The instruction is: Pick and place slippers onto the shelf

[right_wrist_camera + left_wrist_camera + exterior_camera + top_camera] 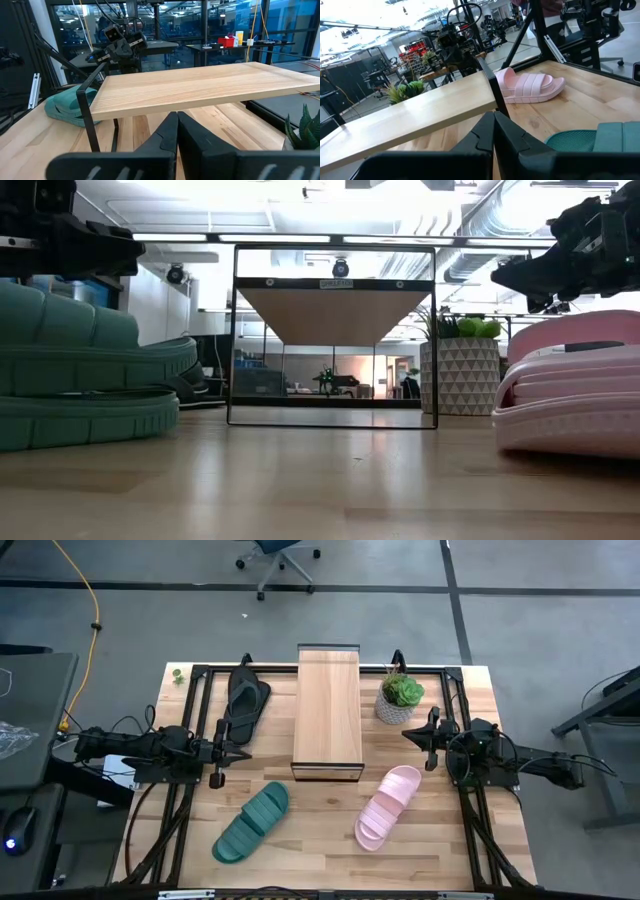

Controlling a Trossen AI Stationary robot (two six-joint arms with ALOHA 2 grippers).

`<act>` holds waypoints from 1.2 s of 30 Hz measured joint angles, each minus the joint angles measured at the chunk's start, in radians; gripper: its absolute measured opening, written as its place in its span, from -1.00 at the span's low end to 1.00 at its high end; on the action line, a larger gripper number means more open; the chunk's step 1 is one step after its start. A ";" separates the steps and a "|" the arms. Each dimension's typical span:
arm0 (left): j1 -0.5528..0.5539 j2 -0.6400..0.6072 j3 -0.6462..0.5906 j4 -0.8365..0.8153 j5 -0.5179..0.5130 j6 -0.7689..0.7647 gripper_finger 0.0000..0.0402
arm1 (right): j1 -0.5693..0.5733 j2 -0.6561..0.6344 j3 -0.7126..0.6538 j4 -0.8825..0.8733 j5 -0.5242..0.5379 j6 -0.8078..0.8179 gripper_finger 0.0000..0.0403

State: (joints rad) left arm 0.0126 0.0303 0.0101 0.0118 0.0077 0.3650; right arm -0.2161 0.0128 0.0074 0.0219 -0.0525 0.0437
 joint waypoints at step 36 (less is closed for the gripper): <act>0.000 0.000 0.000 0.000 0.000 -0.299 -1.00 | 0.000 0.000 0.000 0.000 0.000 0.000 -1.00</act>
State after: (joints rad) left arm 0.0126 0.0303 0.0101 0.0116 0.0078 0.0659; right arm -0.2161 0.0125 0.0074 0.0220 -0.0525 0.0441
